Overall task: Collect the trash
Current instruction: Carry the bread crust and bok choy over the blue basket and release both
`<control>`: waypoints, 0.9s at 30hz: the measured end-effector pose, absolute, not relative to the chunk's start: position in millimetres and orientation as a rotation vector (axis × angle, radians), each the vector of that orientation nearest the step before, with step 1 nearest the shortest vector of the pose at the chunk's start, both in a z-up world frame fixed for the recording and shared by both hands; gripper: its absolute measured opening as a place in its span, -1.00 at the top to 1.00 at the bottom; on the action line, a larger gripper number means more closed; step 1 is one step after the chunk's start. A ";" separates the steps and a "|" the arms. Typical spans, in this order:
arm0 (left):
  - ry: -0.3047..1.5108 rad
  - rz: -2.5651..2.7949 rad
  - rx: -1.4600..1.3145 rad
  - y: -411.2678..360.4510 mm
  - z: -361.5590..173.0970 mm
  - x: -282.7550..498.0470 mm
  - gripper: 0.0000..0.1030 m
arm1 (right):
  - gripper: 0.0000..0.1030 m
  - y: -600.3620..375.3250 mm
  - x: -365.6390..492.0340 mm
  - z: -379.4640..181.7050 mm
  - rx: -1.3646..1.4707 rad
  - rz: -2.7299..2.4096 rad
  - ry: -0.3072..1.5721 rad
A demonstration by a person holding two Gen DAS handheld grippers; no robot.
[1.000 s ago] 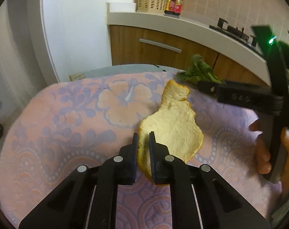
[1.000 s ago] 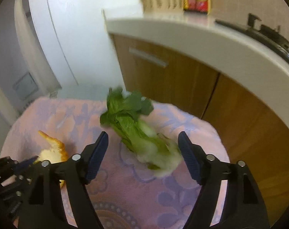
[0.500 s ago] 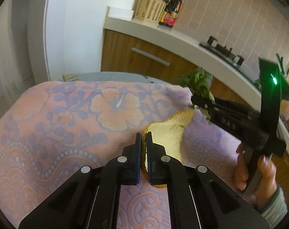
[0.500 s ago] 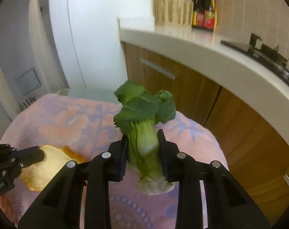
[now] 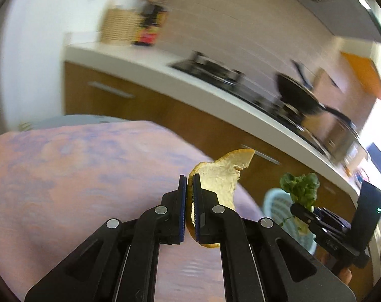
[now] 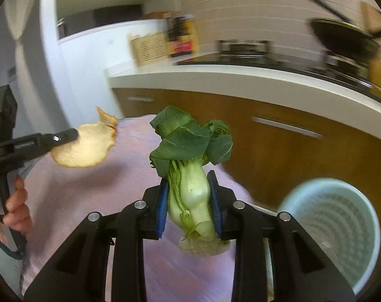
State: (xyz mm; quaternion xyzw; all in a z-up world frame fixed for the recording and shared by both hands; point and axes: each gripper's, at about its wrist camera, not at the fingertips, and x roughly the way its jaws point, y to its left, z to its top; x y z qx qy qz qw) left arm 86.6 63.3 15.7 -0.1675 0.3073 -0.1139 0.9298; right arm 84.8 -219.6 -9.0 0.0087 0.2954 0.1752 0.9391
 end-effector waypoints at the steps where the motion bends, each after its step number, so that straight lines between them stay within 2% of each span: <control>1: 0.631 -0.270 -0.321 42.4 20.5 85.2 0.94 | 0.49 -242.3 76.7 -10.6 0.036 0.305 0.611; 7: 0.638 -0.410 -0.184 -62.5 36.4 81.0 0.94 | 0.49 -327.3 53.3 -29.8 0.173 0.168 0.644; 13: 0.697 -0.490 -0.106 -150.5 25.8 99.2 0.94 | 0.49 -387.0 53.7 -57.6 0.283 0.061 0.715; 27: 0.822 -0.503 0.020 -253.5 -25.7 146.3 0.93 | 0.43 -425.9 76.0 -86.8 0.413 0.017 0.793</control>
